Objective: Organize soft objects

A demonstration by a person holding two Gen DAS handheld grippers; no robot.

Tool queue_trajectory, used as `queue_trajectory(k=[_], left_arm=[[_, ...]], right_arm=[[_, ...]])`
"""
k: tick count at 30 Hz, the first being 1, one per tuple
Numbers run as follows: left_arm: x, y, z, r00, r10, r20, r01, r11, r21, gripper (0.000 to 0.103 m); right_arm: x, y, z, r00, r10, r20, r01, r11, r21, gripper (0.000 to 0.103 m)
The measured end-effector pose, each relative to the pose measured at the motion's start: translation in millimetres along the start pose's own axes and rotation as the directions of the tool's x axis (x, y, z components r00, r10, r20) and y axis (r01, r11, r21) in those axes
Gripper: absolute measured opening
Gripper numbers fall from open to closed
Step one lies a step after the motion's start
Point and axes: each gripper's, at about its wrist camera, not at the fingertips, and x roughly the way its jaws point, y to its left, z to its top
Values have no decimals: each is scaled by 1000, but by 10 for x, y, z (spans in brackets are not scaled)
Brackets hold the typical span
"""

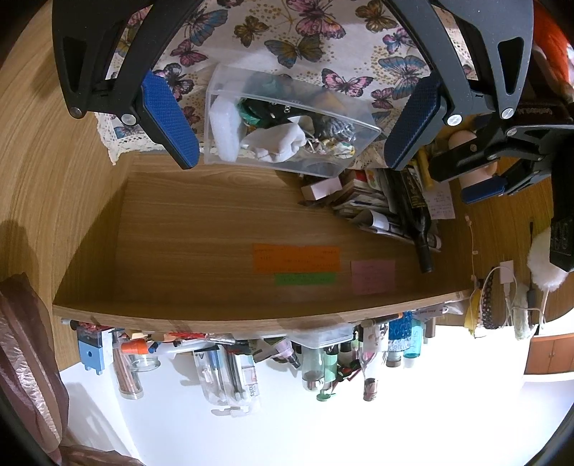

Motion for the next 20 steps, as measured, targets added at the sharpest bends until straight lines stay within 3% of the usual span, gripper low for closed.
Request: queue_trajectory(k=[20], left_arm=[[37,23,-29,1000,-24,-6,24,1000,-5,103]], right_arm=[[83,13,-23,1000,-5,-15,6,1000,13,103]])
